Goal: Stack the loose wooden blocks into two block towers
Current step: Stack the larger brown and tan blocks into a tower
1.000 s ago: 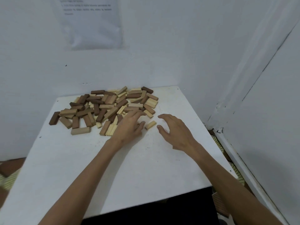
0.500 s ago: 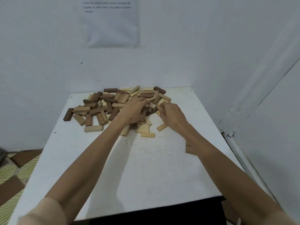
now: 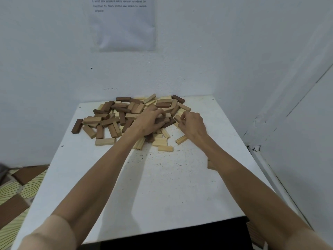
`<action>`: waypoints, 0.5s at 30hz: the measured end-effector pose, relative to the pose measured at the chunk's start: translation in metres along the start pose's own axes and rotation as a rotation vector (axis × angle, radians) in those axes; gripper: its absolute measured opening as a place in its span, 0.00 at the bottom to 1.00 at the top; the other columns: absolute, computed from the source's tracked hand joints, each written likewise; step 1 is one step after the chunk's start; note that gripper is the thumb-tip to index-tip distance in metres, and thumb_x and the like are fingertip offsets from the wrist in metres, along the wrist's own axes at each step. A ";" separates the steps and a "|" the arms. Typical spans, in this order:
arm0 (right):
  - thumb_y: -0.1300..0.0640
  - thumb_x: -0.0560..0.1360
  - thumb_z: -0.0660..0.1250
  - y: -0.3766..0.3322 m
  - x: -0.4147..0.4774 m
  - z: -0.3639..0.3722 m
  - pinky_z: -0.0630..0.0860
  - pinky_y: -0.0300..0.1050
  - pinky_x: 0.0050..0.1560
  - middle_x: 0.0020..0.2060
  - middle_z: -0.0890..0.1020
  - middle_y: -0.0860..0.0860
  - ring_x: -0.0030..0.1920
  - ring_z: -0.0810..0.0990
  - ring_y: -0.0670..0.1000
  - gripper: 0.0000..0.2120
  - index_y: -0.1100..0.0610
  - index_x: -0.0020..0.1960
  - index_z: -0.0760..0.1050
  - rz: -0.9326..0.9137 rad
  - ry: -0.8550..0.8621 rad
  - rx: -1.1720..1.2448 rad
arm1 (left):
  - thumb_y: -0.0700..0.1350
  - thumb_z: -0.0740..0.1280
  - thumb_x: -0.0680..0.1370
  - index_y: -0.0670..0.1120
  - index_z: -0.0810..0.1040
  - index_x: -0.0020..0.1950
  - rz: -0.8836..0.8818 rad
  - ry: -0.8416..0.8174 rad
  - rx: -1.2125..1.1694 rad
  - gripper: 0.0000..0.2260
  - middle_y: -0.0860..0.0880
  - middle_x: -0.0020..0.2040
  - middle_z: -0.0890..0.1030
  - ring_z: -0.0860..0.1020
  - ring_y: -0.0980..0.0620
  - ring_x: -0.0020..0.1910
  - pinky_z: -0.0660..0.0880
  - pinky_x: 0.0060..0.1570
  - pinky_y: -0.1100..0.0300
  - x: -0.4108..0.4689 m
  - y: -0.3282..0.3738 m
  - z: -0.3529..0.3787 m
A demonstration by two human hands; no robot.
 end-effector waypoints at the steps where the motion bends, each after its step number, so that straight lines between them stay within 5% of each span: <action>1: 0.54 0.80 0.70 -0.001 -0.003 -0.003 0.80 0.52 0.38 0.39 0.83 0.56 0.39 0.80 0.56 0.09 0.61 0.49 0.81 -0.006 0.014 0.003 | 0.52 0.70 0.80 0.49 0.79 0.61 -0.012 0.018 -0.019 0.12 0.49 0.55 0.78 0.76 0.47 0.53 0.71 0.50 0.56 -0.003 0.000 -0.003; 5: 0.56 0.79 0.71 -0.013 -0.024 -0.017 0.78 0.50 0.40 0.44 0.81 0.56 0.44 0.79 0.56 0.09 0.62 0.51 0.81 -0.045 0.037 0.031 | 0.59 0.68 0.76 0.51 0.81 0.55 -0.036 0.093 -0.104 0.15 0.51 0.50 0.80 0.77 0.50 0.48 0.77 0.49 0.50 -0.016 0.004 -0.016; 11: 0.60 0.77 0.68 -0.041 -0.083 -0.035 0.70 0.47 0.42 0.48 0.81 0.55 0.48 0.78 0.56 0.09 0.61 0.55 0.82 -0.107 -0.005 0.054 | 0.55 0.73 0.78 0.50 0.83 0.52 0.030 0.138 -0.135 0.10 0.53 0.40 0.80 0.77 0.53 0.38 0.76 0.39 0.54 -0.063 0.034 -0.031; 15: 0.60 0.77 0.68 -0.054 -0.130 -0.038 0.77 0.52 0.49 0.49 0.82 0.54 0.51 0.78 0.55 0.09 0.60 0.56 0.82 -0.172 -0.056 0.074 | 0.50 0.74 0.76 0.49 0.84 0.52 0.031 0.106 -0.126 0.08 0.52 0.43 0.81 0.79 0.50 0.45 0.77 0.47 0.52 -0.102 0.051 -0.029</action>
Point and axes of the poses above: each hand's wrist, its own x-axis towards the middle knuckle, its own z-axis out of the palm, y = z × x, the point moved 9 cm from there along x, towards the middle knuckle
